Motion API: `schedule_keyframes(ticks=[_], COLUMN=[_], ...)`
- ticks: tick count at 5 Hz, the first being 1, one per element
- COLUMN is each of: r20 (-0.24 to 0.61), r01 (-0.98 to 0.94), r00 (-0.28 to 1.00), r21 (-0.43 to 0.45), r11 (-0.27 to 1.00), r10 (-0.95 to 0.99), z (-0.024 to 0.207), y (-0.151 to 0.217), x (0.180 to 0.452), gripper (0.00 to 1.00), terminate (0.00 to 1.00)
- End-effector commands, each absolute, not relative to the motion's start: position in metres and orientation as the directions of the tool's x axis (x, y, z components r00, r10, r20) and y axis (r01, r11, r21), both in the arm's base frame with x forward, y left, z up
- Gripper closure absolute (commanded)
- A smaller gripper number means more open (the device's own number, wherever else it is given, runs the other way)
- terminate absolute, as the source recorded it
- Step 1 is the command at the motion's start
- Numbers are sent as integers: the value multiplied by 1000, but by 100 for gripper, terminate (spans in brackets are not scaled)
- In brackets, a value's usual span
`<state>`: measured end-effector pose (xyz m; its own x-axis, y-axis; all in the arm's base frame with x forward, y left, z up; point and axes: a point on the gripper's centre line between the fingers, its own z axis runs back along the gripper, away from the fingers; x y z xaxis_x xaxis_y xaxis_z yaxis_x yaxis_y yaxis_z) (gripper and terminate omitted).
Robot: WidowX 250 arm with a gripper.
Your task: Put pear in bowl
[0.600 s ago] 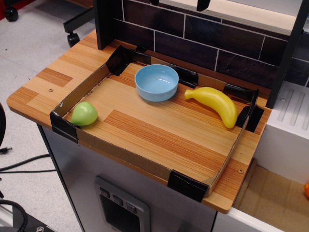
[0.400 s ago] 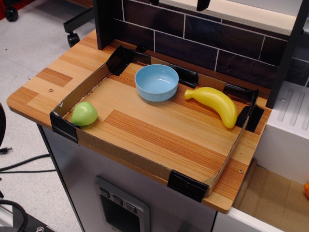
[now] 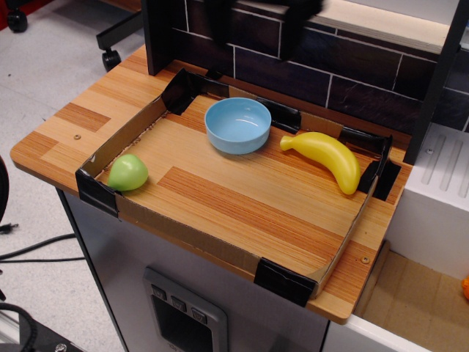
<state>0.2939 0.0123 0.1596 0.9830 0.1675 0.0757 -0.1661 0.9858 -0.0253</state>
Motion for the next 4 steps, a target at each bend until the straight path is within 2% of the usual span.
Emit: schedule_keyframes(ticks=[1,2,3,4], r20=[104,54,37,-9], r01=[128,231,323,339], r00=[987,972,945,941], r21=[-40,-34,40,52], r11=[991,972,946,939], r10=[-123,-229,-324,-339], z=[159,126,94,73], y=[54,73,91,103], x=[278,276,272,272], gripper=[0,0,0,0], terminate=[0,0,0,0])
